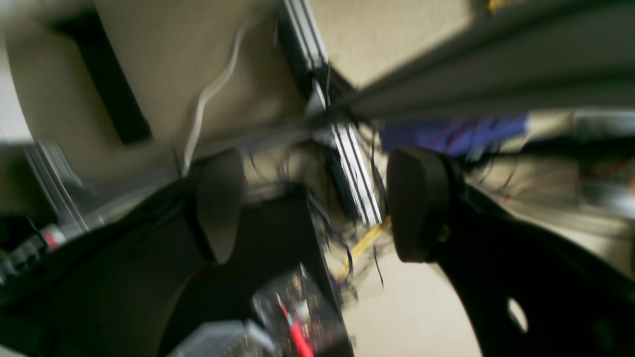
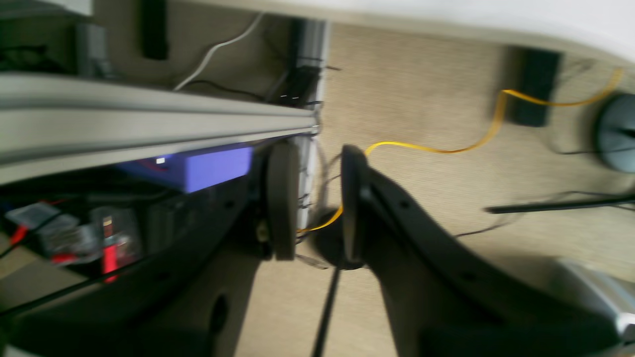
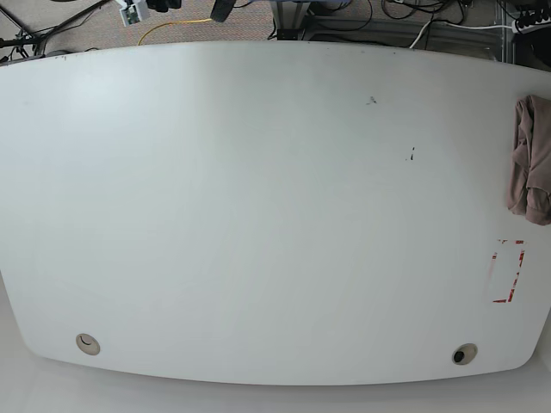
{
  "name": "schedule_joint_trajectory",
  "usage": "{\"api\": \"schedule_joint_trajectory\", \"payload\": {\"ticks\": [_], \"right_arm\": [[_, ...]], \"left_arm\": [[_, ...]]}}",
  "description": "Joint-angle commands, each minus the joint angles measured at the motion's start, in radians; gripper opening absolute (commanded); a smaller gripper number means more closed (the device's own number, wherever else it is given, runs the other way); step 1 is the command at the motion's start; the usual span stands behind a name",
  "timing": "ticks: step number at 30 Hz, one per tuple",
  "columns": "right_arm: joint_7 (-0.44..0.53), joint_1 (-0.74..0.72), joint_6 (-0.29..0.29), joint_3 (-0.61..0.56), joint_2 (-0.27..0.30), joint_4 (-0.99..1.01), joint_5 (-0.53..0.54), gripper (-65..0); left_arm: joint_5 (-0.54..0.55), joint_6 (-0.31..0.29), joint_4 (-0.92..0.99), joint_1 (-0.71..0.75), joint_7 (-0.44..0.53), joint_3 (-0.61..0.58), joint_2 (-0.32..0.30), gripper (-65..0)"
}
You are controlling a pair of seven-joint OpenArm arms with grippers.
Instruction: Fold the T-shirt properly
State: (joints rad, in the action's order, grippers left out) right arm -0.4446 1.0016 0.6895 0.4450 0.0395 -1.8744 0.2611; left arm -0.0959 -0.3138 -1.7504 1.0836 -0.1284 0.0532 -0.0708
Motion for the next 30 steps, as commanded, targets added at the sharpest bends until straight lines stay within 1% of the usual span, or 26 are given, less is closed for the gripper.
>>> {"api": "schedule_joint_trajectory", "payload": {"ticks": [1, 2, 5, 8, 11, 15, 21, 25, 30], "right_arm": [[0.007, 0.018, 0.009, -0.028, -0.008, 0.106, -0.03, -51.4], [0.017, 0.012, 0.009, -0.039, -0.008, 0.144, -0.038, -51.4], [0.102, -0.036, 0.009, -0.062, -0.008, 0.279, -0.067, -51.4], [0.135, -0.077, 0.009, -0.067, -0.01, 0.399, -0.108, -51.4], [0.143, -0.148, 0.009, -0.067, -0.011, 0.533, -0.144, -51.4], [0.143, -0.238, 0.009, -0.058, -0.006, 0.661, -0.179, -51.4], [0.143, -0.309, 0.009, -0.061, -0.01, 0.729, -0.216, -51.4], [0.143, -0.35, -0.031, -0.067, -0.011, 0.781, -0.23, -51.4], [0.143, -0.418, -0.038, -0.067, -0.008, 0.862, -0.231, -51.4]], "left_arm": [[0.006, 0.003, 0.1, -0.029, 0.028, -0.005, 0.001, -23.1], [0.006, 0.003, 0.143, -0.046, 0.031, -0.005, 0.001, -23.1], [0.006, 0.005, 0.31, -0.125, 0.059, -0.005, 0.004, -23.2], [0.006, 0.005, 0.461, -0.202, 0.092, -0.005, 0.004, -23.2], [0.006, 0.006, 0.623, -0.29, 0.106, -0.005, 0.006, -23.3], [0.006, 0.006, 0.791, -0.402, 0.106, -0.005, 0.006, -23.5], [0.006, 0.006, 0.975, -0.524, 0.106, -0.005, 0.006, -23.5], [0.006, 0.006, 1.104, -0.615, 0.106, -0.005, 0.002, -23.5], [0.006, 0.009, 1.259, -0.715, 0.108, 0.0, -0.002, -23.5]]}}
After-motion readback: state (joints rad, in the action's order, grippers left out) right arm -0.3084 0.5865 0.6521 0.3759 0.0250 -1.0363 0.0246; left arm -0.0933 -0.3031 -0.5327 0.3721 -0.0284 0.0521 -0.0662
